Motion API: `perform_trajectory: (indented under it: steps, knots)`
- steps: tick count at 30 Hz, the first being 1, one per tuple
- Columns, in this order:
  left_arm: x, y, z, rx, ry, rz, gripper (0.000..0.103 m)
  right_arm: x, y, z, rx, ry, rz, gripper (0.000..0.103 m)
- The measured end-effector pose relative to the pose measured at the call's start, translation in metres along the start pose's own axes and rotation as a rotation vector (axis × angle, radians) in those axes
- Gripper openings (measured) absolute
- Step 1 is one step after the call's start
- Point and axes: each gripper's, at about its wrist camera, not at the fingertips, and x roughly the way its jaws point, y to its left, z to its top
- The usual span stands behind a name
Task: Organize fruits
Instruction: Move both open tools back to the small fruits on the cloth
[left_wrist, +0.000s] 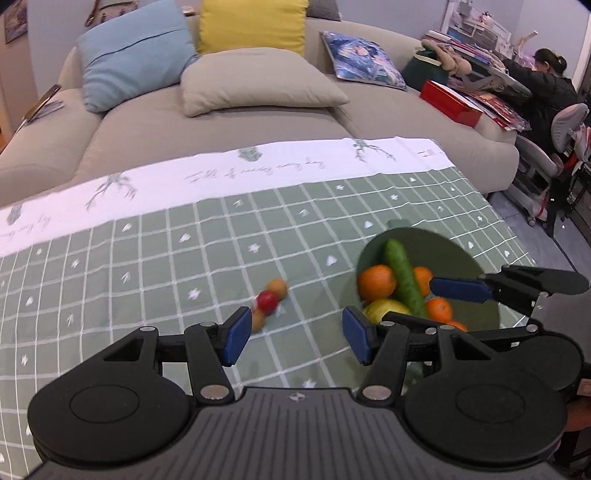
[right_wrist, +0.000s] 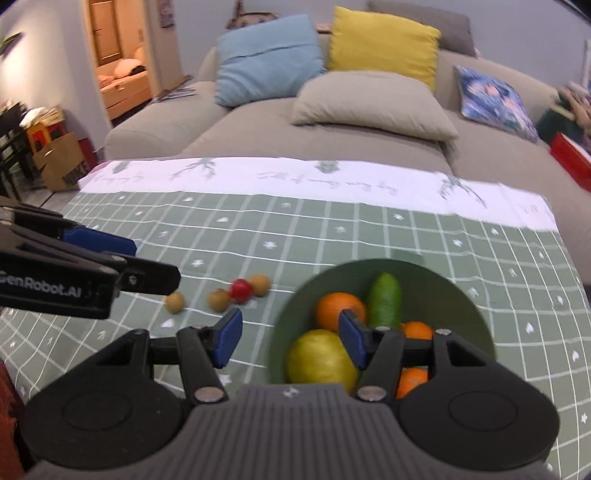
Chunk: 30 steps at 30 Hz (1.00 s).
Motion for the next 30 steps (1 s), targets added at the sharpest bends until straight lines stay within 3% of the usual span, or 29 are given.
perform_trajectory:
  steps: [4, 9, 14, 21, 30]
  knots:
    - [-0.006, 0.019, -0.019, -0.032, -0.005, -0.008, 0.066, -0.001, 0.024, -0.006, -0.086, -0.018, 0.014, 0.054]
    - [-0.011, 0.034, -0.034, -0.042, -0.019, 0.023, 0.065, 0.002, 0.047, -0.011, -0.170, -0.016, 0.033, 0.047]
    - [-0.009, 0.048, -0.043, -0.083, -0.018, 0.035, 0.058, 0.008, 0.059, -0.014, -0.198, -0.006, 0.049, 0.042]
    - [0.006, 0.064, -0.047, -0.142, 0.003, 0.039, 0.048, 0.025, 0.072, -0.008, -0.242, 0.002, 0.063, 0.030]
    - [0.044, 0.083, -0.041, -0.193, 0.066, 0.056, 0.043, 0.062, 0.080, 0.003, -0.253, 0.035, 0.072, 0.029]
